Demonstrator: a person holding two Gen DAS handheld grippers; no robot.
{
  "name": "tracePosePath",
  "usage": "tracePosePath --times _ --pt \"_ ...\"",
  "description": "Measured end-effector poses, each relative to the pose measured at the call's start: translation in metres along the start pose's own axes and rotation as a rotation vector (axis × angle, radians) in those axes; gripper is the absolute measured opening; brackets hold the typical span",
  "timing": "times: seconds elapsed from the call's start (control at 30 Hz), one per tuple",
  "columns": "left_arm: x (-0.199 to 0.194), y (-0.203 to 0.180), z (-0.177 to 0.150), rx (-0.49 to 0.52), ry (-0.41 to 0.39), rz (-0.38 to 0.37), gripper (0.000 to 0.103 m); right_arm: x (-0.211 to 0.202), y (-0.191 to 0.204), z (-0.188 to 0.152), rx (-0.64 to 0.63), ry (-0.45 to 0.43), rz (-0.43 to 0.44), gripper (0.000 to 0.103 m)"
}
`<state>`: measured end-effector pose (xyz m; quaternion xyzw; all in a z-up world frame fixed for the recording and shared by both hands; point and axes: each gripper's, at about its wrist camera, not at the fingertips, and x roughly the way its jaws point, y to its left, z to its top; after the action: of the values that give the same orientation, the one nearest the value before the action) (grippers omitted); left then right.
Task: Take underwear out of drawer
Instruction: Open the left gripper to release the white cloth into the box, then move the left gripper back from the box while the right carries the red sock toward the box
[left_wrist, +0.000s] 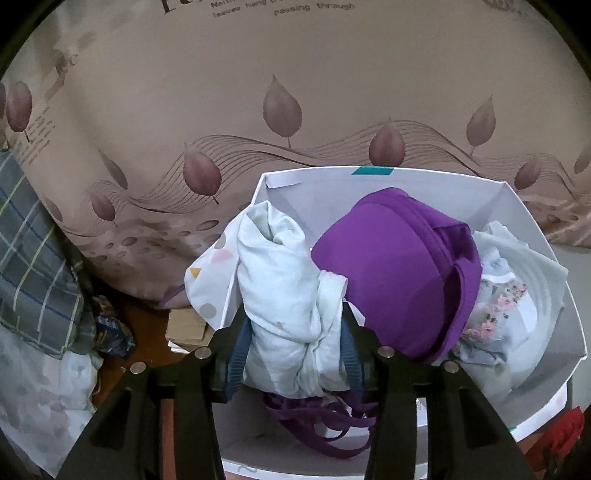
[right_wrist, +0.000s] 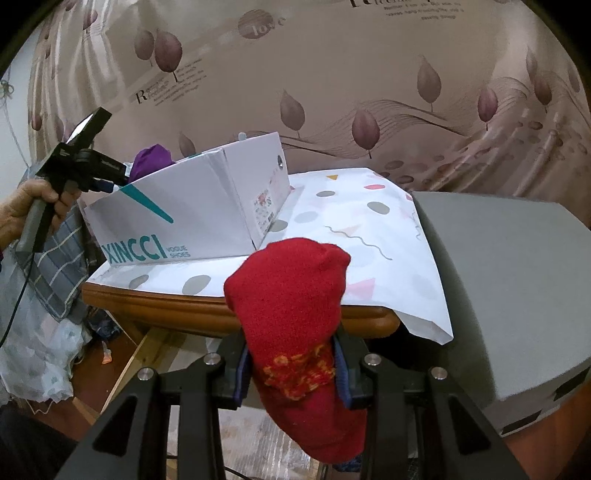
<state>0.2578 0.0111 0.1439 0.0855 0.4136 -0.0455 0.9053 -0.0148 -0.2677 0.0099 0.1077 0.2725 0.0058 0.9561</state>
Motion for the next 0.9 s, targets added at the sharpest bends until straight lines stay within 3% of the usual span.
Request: tracePosePath --times 0.4,0.5,0.63,0.9 --pt "-0.009 -0.003 0.0 0.029 -0.013 0.065 0.055 0.002 0.002 -0.001 -0.006 0.004 0.003 0.036" --pt "-0.012 -0.004 -0.001 0.041 -0.022 0.1 0.066 0.002 0.002 0.0 -0.004 0.007 0.003 0.036" --pt "-0.022 -0.003 -0.003 0.049 -0.045 0.087 0.074 0.002 0.003 0.0 -0.009 0.003 0.005 0.036" --pt "-0.049 -0.003 -0.008 0.028 -0.102 0.101 0.078 0.003 0.005 -0.002 -0.019 0.006 0.006 0.036"
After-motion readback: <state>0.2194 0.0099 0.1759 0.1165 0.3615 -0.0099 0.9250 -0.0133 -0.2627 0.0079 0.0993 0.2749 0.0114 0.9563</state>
